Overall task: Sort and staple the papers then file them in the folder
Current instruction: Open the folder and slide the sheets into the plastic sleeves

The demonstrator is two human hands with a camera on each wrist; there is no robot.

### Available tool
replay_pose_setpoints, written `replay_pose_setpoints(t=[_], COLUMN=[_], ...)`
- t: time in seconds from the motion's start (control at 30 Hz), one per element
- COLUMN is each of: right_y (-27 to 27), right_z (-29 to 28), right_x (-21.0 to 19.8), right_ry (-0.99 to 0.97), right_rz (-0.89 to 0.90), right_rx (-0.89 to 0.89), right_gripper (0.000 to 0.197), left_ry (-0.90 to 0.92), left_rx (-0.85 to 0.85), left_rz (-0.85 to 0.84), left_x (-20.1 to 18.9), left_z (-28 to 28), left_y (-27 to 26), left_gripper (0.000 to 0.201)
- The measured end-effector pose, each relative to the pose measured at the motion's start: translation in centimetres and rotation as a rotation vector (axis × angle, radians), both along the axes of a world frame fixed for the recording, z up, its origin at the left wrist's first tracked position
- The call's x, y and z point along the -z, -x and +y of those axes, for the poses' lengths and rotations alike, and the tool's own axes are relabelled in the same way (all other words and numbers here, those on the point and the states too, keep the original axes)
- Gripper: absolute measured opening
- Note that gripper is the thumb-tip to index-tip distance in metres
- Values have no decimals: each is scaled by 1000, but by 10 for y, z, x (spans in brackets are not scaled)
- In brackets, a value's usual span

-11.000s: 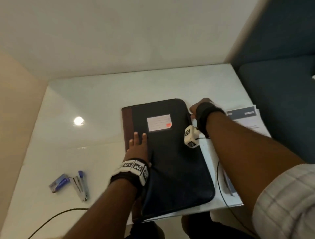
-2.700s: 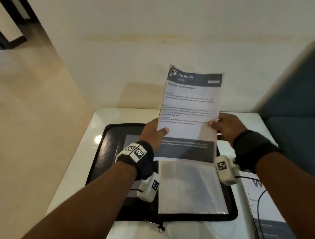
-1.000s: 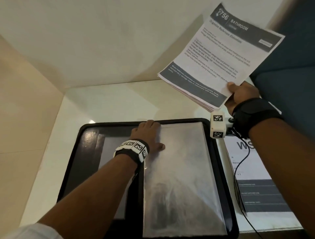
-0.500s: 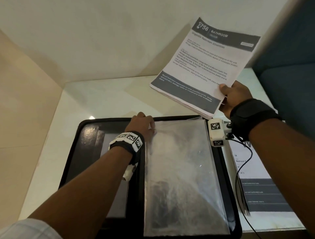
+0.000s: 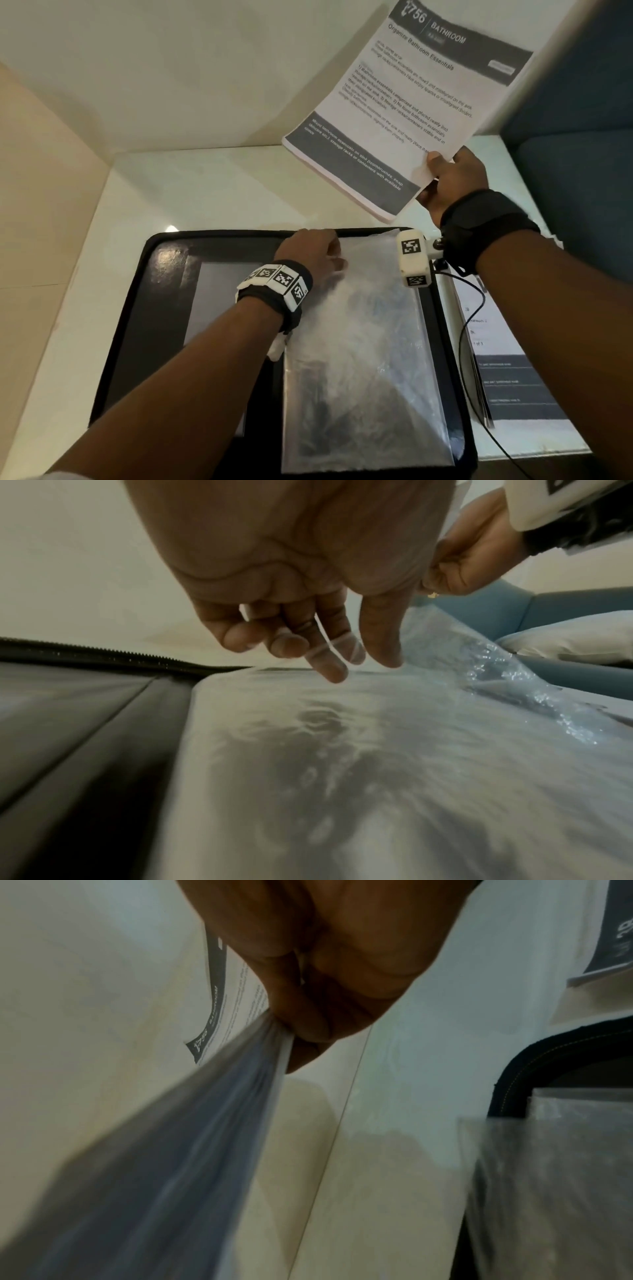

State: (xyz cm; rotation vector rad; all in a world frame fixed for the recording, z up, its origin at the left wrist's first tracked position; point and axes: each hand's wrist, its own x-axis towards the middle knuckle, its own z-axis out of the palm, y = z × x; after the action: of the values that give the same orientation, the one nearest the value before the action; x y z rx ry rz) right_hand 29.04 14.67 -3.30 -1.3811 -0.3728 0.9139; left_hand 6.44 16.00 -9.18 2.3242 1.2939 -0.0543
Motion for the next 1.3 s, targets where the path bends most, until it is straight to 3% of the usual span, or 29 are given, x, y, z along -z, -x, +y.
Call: replay_pose_setpoints(t=[0.1,0.3,0.4,0.47,0.73,0.93,1.1,1.3], right_y=[0,5,7,8,15,17,17,18], right_z=[0,-4,-6,-7,-7,-4,-7,-9], right_x=[-3,-1,4,7,14,20,26,27], right_ry=[-15,93,130,138,130,138,157,156], right_rz=[-12,-146,-195,-236,-391,-482,-492,-507], right_rx=[-16,-187,-174,-146,-139,-132,-146,-141], right_gripper=[24,28,27,27,21,20,17,17], left_ry=[-110,-177,-355,-414,-367,-249,-127,-225], left_rx=[48,115,129,104,40,-90,-197,20], left_rz=[-6,-117,-79,-65,-208,-255,-360,-246], left_x=[0,8,8,8,-3,-4,-5,-5], left_z=[-6,-27,-38,-44,-44,-41,-42,-37], left_y=[0,-14,-19,-22,-26,-24,-22,-22], left_gripper=[8,18,27,14,18,49,44,29])
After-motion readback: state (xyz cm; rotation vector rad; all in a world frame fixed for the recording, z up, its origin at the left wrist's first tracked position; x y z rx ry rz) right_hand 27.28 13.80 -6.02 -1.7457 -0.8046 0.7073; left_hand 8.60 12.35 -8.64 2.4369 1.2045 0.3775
